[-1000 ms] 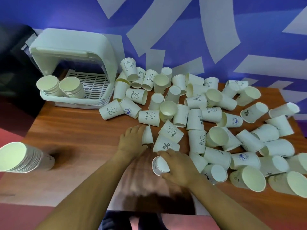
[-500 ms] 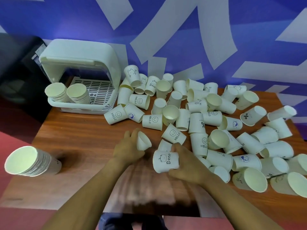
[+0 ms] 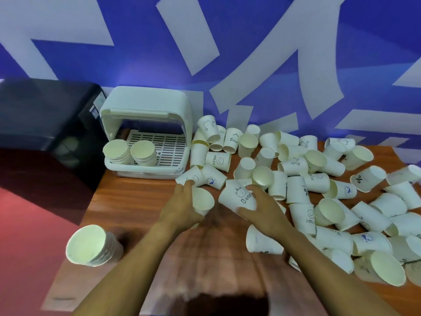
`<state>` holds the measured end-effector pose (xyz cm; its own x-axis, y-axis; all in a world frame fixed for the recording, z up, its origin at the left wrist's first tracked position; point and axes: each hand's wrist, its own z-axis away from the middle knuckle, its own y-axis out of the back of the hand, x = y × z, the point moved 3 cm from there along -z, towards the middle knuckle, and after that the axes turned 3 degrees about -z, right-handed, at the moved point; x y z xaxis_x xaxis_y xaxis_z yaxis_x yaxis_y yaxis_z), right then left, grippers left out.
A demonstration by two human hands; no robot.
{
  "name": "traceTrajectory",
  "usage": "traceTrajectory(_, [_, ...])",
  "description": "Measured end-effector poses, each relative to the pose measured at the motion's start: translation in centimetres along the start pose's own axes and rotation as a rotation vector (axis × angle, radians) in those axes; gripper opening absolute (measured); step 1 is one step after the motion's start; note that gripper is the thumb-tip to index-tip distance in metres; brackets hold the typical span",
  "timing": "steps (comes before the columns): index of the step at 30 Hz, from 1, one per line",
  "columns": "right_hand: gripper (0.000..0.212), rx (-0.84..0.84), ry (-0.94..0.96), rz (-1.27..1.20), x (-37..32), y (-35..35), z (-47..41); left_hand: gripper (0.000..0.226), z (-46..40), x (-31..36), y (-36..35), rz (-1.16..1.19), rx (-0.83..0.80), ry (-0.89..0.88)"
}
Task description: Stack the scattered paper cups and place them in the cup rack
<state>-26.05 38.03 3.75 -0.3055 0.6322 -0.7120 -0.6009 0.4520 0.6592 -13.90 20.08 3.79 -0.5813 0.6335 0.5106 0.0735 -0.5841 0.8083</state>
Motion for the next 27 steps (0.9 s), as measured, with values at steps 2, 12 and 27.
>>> traceTrajectory(2, [0.082, 0.015, 0.011, -0.085, -2.0, -1.0, -0.6, 0.085, -0.3, -1.1, 1.6, -0.007, 0.011, -0.038])
traceTrajectory(12, [0.082, 0.035, 0.098, -0.084, -8.5, -5.6, -3.0, 0.083, -2.0, -5.5, 9.9, 0.143, 0.138, -0.156])
traceTrajectory(27, [0.081, 0.048, 0.028, -0.109, -17.4, -12.9, -8.5, 0.084, -4.5, -16.9, 18.1, 0.180, 0.171, -0.055])
